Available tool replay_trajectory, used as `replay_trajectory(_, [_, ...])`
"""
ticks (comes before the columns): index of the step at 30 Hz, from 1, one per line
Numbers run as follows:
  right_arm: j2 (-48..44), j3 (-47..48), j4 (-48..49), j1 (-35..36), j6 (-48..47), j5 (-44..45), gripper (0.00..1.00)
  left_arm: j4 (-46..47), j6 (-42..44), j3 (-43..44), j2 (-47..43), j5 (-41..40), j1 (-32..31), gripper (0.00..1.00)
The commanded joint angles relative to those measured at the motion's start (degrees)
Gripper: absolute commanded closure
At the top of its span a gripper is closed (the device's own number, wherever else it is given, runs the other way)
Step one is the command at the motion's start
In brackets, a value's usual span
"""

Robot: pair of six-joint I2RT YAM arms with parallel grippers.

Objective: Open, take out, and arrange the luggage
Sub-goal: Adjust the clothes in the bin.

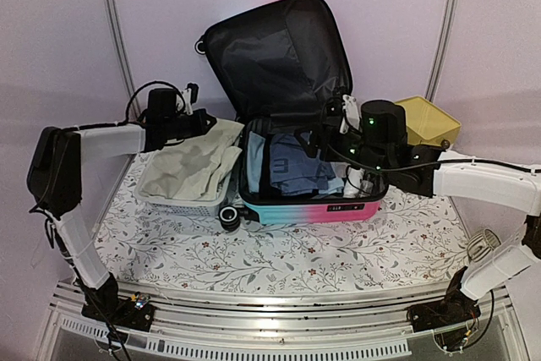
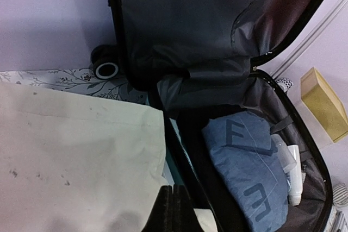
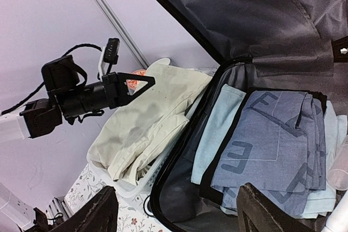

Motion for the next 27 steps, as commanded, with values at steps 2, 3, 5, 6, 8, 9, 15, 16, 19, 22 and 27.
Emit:
replay_trajectory(2, [-1.86,-1.43,-0.33,-0.32,0.0,0.37,0.23,1.87,-1.77,-1.23,10.88,0.89,-0.1,1.0])
replay_trajectory(3, [-1.92,-1.55,-0.33,-0.26,0.04,0.29,0.24,2.48,-2.34,-1.42,12.82,1.28,-0.03,1.0])
replay_trajectory(5, [-2.34,-1.96,-0.54,-0.25,0.21,0.32,0.24,3.05,-2.98,-1.6,15.28,1.64,0.17,1.0])
replay_trajectory(6, [-2.47,-2.07,-0.58,-0.29,0.22,0.4,0.24,3.36,-3.13,-1.81,15.88,1.77,0.18,1.0])
replay_trajectory(8, [-2.81,-2.37,-0.58,-0.39,0.31,0.58,0.24,3.71,-3.12,-2.54,15.42,1.69,0.1,1.0])
replay_trajectory(9, [-2.96,-2.46,-0.55,-0.4,0.38,0.59,0.24,3.66,-2.94,-2.99,14.48,1.51,0.1,1.0])
replay_trajectory(15, [-3.49,-2.81,-0.98,-0.41,-0.19,1.28,0.24,-0.45,0.68,-5.65,2.43,-2.34,0.03,1.0])
replay_trajectory(16, [-3.69,-2.79,-1.13,-0.41,-0.42,1.63,0.24,-1.13,1.23,-6.27,0.07,-4.31,0.17,1.0])
replay_trajectory(19, [-4.32,-2.95,-1.36,-0.55,-1.15,2.64,0.23,-2.87,1.08,-8.88,-5.38,-10.53,1.66,1.0])
replay_trajectory(22, [-4.7,-2.92,-1.44,-0.61,-1.89,3.08,0.23,-0.67,1.11,-12.35,-7.66,-11.04,5.2,1.0])
replay_trajectory(27, [-4.88,-2.93,-1.51,-0.7,-2.11,3.01,0.23,2.03,0.64,-14.59,-1.24,-13.49,8.47,1.0])
